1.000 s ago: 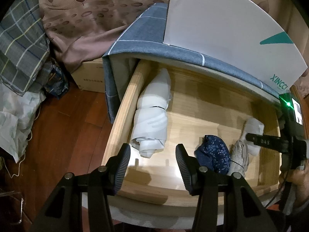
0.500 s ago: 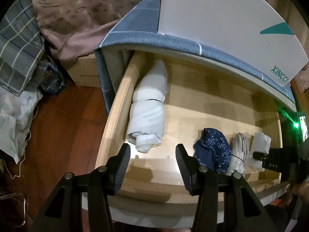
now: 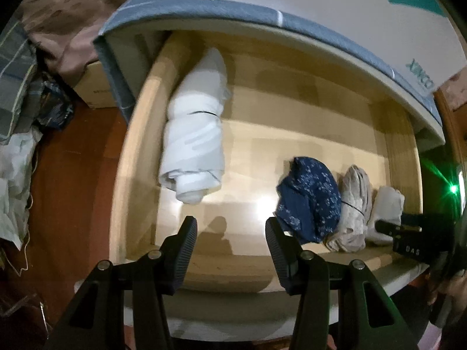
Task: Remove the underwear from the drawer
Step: 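Grasp the navy floral underwear with the left tool while the right tool holds the white rolled sock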
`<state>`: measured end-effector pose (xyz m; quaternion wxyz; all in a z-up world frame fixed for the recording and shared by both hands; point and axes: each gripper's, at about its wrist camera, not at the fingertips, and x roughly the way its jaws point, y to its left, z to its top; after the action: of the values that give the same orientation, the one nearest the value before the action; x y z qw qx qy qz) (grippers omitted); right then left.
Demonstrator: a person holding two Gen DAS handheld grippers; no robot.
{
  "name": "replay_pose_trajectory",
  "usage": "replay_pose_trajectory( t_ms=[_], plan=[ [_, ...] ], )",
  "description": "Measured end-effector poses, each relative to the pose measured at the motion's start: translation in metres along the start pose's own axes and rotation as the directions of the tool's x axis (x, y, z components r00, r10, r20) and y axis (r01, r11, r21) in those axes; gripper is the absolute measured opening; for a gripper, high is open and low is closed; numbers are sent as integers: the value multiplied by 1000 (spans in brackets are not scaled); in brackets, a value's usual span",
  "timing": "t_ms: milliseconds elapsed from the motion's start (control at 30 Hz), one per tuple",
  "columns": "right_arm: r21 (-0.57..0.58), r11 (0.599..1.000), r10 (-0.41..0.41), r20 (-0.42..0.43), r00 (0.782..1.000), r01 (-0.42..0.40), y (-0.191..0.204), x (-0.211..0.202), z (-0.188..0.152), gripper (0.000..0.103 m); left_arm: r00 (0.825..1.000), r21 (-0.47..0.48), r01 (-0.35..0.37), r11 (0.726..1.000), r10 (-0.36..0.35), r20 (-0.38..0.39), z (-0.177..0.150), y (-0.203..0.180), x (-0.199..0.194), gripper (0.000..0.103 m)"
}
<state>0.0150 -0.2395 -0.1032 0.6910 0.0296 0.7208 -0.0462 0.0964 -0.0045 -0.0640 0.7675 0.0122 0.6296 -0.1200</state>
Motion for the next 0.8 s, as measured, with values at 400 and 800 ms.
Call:
replay_pose_trajectory(
  t_ms=[400, 800],
  plan=[
    [-19, 1000, -2, 1, 1000, 2, 0, 18, -4, 50, 987, -34, 103, 994, -107, -123, 18, -33, 27, 50],
    [-32, 999, -10, -4, 1000, 10, 15, 17, -4, 52, 953, -111, 187, 976, -207, -221, 44, -69, 63, 58]
  ],
)
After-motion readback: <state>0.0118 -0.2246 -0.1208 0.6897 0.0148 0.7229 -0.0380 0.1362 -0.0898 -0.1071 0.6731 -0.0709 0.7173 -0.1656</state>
